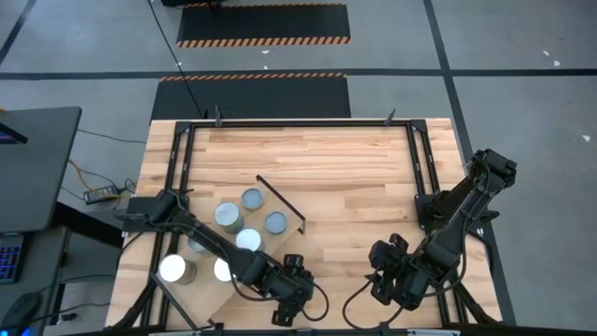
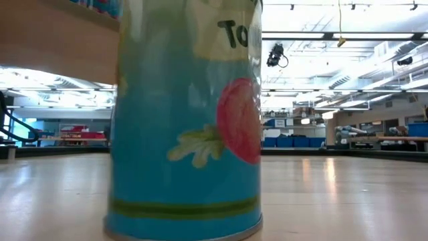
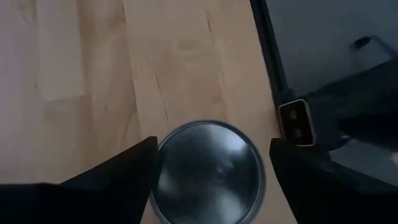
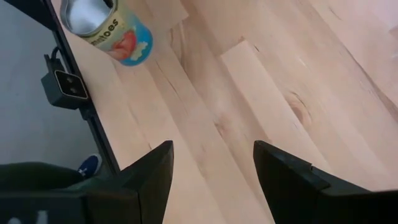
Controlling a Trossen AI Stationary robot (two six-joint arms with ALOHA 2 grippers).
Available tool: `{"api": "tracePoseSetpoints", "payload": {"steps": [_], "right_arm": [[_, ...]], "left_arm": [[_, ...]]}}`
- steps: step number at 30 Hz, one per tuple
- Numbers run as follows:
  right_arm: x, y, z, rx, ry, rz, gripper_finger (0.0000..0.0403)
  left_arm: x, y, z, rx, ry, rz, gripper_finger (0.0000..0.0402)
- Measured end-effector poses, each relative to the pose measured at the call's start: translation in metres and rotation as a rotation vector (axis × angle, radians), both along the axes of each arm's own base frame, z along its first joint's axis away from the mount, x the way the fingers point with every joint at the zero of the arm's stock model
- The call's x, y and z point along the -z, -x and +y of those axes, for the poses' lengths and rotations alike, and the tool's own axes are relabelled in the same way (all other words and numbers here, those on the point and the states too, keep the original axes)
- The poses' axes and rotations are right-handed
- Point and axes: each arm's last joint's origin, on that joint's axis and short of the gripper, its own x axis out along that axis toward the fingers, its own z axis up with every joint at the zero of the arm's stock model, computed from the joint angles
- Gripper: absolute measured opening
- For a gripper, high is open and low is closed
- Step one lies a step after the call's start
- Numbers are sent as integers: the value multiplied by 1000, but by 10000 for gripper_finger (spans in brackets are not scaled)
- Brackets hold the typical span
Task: Pick and place cans onto a shelf
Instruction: Put the canned tomatoes on the shelf
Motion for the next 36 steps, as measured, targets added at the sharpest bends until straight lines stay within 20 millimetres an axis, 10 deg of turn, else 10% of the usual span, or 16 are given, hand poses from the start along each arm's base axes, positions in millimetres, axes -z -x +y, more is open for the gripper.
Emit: {"api": "tracePoseSetpoints", "payload": {"steps": [18, 36], "right_arm": [[0, 0, -1, 18, 9, -18, 229], [0, 0, -1, 19, 9, -18, 229]], "left_arm": [[-4, 0, 4, -81, -28, -31, 252], [-17, 11, -8, -156, -22, -96, 368]]}}
